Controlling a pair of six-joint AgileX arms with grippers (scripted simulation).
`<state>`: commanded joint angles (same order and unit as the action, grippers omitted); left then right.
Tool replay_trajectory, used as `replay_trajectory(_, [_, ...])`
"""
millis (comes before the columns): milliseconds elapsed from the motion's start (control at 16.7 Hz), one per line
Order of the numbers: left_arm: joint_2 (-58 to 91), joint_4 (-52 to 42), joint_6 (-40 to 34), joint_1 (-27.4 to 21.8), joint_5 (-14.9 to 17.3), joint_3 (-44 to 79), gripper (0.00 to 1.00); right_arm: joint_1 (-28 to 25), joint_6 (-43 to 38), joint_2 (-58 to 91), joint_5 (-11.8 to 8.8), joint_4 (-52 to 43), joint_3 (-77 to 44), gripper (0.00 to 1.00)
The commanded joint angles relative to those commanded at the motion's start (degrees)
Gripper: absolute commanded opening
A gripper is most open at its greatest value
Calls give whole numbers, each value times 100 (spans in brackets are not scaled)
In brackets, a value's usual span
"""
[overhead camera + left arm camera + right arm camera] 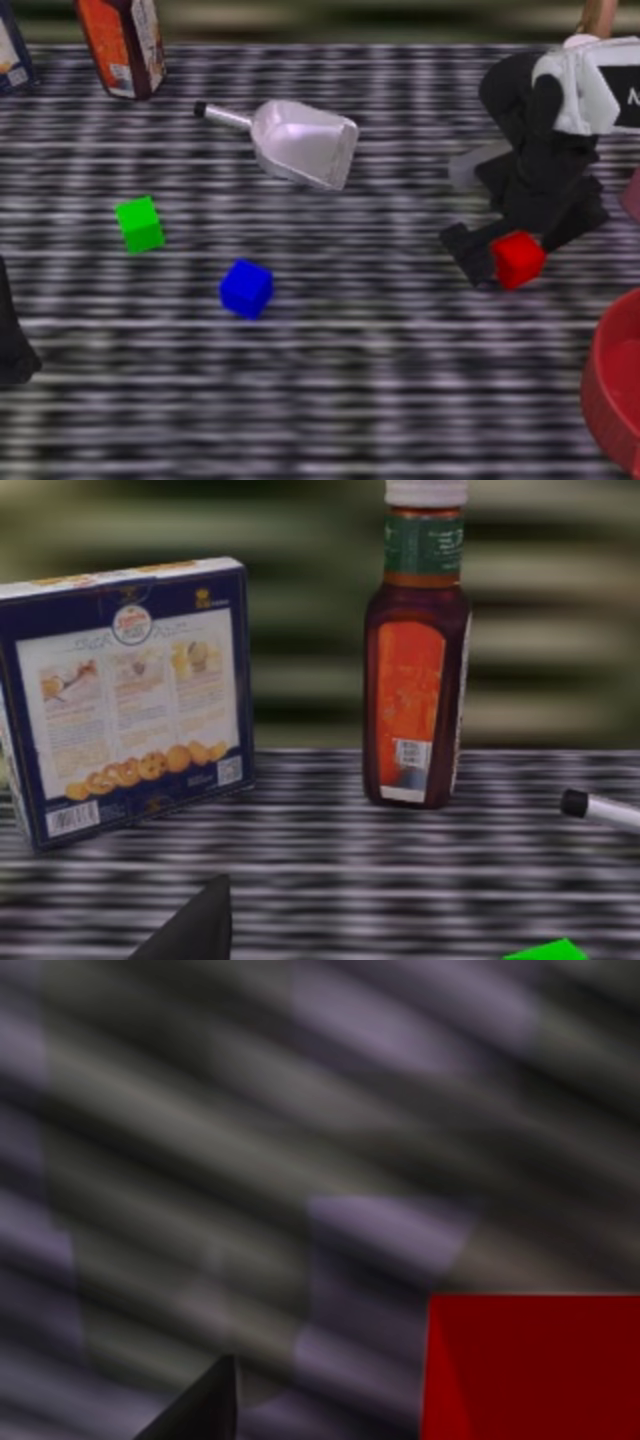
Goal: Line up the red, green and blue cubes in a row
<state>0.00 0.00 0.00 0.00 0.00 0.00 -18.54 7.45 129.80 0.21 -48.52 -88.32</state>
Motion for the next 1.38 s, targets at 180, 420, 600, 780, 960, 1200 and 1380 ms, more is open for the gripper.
replay_trajectory(180, [0,0,0,0,0,0,100,0,0,0,0,0,0,62])
replay_trajectory(420, [0,0,0,0,0,0,100,0,0,0,0,0,0,32])
replay_trajectory(600, [0,0,0,0,0,0,100,0,0,0,0,0,0,10])
replay_trajectory(780, [0,0,0,0,0,0,100,0,0,0,0,0,0,0])
replay_trajectory(960, [0,0,0,0,0,0,100,0,0,0,0,0,0,0])
replay_trajectory(1200, [0,0,0,0,0,0,100,12,-21,-203,-27,-72,-66,0])
replay_trajectory(1380, [0,0,0,0,0,0,100,-12,-7,-280,-31,-311,-254,0])
